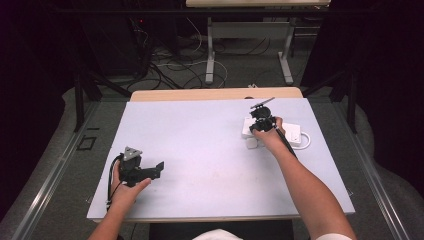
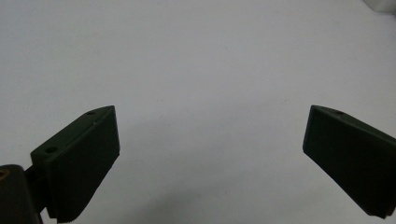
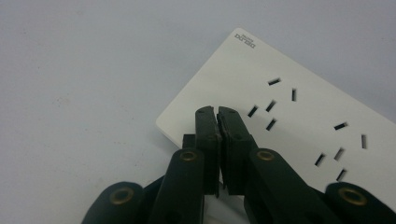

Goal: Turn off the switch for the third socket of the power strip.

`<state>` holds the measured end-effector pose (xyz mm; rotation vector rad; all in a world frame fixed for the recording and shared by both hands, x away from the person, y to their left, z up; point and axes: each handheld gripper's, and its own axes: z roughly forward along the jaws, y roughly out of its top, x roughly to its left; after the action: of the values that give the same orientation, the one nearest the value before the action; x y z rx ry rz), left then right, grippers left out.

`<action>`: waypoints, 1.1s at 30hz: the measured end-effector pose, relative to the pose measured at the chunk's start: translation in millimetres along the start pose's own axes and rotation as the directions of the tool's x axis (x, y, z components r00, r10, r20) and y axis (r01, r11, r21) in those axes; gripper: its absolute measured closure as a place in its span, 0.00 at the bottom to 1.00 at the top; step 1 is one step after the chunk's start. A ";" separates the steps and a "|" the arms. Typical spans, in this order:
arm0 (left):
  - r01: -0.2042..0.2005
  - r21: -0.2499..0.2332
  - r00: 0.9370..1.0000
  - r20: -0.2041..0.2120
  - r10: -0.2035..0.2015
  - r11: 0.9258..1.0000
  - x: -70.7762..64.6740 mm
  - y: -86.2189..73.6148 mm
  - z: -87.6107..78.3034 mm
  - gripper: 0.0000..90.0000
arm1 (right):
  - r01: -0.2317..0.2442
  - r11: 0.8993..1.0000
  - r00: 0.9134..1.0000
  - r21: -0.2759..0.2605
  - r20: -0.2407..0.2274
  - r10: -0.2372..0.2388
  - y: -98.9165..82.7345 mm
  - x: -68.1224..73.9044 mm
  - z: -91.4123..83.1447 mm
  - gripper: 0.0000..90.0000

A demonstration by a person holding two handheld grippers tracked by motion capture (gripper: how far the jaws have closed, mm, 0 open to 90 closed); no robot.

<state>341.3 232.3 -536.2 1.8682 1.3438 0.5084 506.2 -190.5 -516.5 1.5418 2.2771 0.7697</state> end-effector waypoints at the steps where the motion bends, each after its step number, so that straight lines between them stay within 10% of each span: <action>1: -0.001 0.000 1.000 0.000 0.001 1.000 0.0 0.0 0.0 0.04 | 0.001 1.000 1.000 -0.001 0.000 -0.001 0.0 -0.1 0.1 0.98; 33: -0.002 0.001 1.000 -0.002 0.002 1.000 -0.1 -0.2 -0.2 0.04 | -0.006 1.000 1.000 -0.021 -0.014 0.005 -2.9 2.1 2.7 0.94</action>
<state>341.0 232.3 -536.2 1.8707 1.3431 0.5108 504.6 -188.6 -520.2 1.5386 2.2684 0.8058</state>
